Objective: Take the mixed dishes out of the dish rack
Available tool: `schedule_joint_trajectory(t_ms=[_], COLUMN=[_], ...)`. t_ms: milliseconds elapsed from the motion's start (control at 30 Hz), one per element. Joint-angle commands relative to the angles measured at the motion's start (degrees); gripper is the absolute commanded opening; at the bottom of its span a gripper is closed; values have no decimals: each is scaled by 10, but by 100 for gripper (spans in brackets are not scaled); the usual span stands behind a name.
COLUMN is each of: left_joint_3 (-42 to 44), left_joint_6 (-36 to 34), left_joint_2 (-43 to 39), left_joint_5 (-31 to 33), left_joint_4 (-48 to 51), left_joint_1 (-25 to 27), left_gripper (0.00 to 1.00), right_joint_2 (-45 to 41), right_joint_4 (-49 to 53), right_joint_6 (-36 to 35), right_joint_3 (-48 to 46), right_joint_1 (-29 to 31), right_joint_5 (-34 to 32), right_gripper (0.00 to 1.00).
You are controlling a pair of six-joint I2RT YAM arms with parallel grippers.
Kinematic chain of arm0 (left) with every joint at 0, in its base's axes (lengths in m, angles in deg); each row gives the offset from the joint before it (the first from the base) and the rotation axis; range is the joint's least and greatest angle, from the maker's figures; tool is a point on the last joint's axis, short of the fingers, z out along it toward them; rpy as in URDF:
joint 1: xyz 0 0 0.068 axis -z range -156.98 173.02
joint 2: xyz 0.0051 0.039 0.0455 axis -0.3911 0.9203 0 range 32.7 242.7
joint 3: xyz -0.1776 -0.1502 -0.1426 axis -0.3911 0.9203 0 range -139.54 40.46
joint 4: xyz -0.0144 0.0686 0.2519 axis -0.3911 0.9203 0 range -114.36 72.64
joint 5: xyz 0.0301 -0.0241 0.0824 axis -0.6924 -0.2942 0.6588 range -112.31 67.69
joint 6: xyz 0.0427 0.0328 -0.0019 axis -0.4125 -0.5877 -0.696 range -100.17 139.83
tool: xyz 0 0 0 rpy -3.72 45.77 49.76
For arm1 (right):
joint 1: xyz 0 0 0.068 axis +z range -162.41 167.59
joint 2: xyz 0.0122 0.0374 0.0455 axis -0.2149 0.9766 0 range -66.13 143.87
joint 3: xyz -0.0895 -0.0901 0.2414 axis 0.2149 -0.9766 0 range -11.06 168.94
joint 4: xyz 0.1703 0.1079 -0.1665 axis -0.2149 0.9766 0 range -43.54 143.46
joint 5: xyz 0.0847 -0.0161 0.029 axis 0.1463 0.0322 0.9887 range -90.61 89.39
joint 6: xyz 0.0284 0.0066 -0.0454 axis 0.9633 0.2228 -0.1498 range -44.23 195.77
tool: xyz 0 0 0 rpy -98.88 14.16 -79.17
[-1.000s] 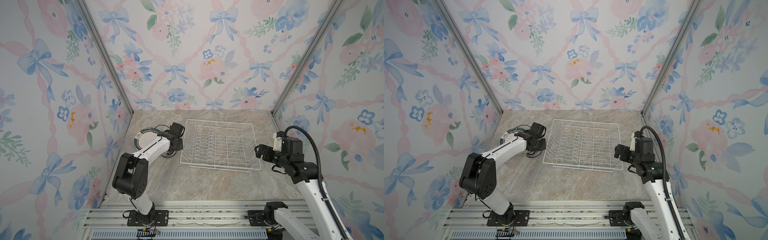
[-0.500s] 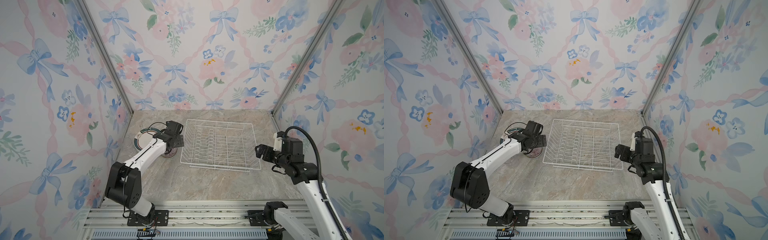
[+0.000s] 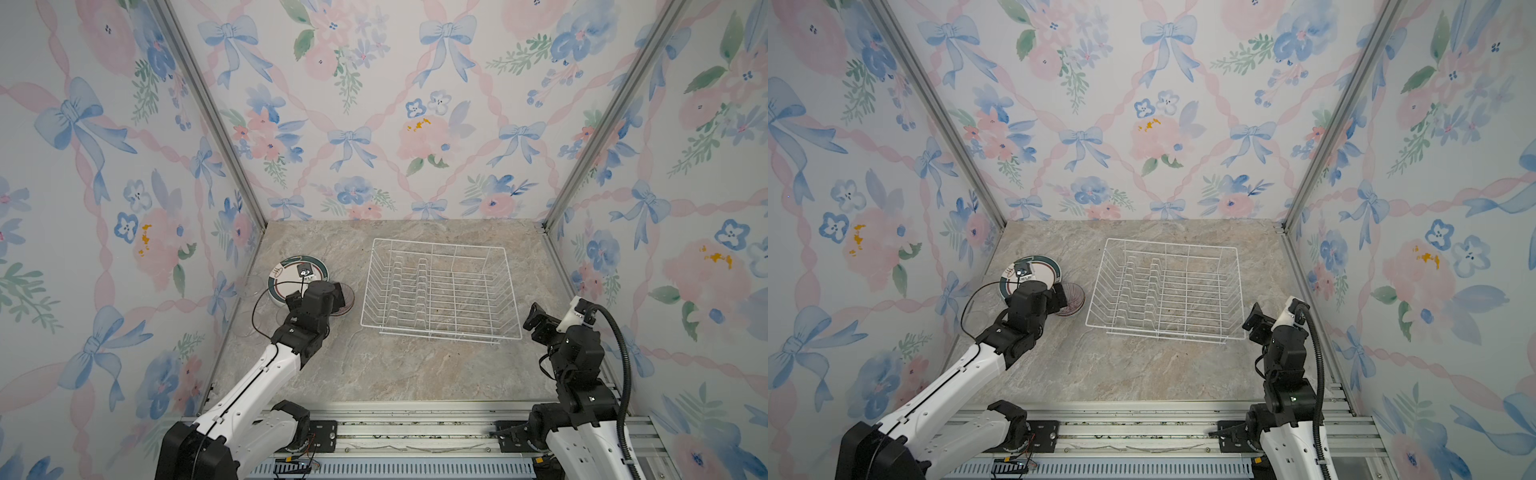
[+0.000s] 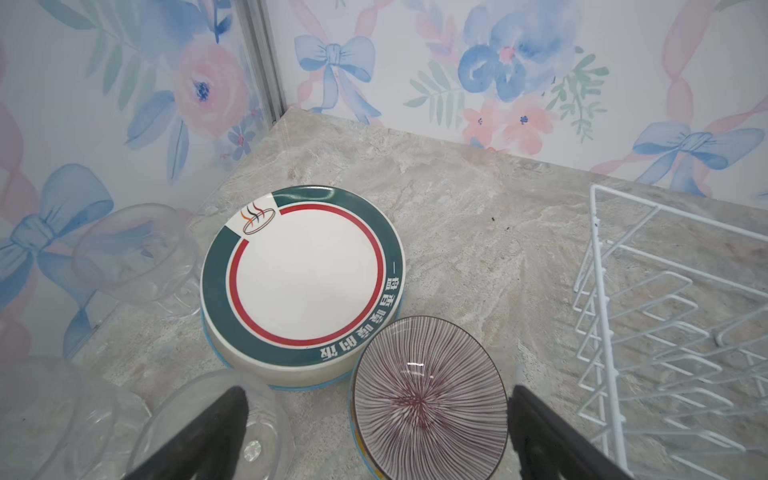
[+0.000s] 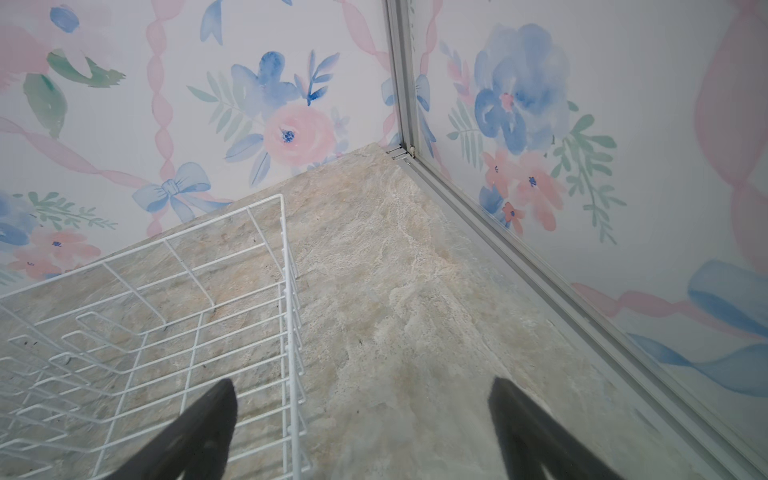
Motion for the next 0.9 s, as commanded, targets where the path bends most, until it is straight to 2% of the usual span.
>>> schedule_joint_trajectory(t_ms=[0,133,333,633,867], left_joint_3=[59,104,141,170,193], left_joint_6=[-63,-96,-128,-129,-140], left_joint_2=[-48,-62,-31,-24,-3], left_joint_5=[28,41,48,5,-28], left_joint_4=[-164,-207,-252,-291,-342], left_joint_1=[-10,-17,-33,-64,-83], left_gripper=[98,98,98,98,98], right_joint_2=[-1,33,117,285,360], right_joint_4=[-116,-177,-272,-404,-438], right_joint_6=[-13,-17,-31,-40,-34], right_joint_3=[-27,-68,-96,-100,-86], right_joint_1=[-4,-4,-6,-32,-40], right_joint_5=[-49,-92,-146,-116,-109], right_gripper=[97,97,97,97,97])
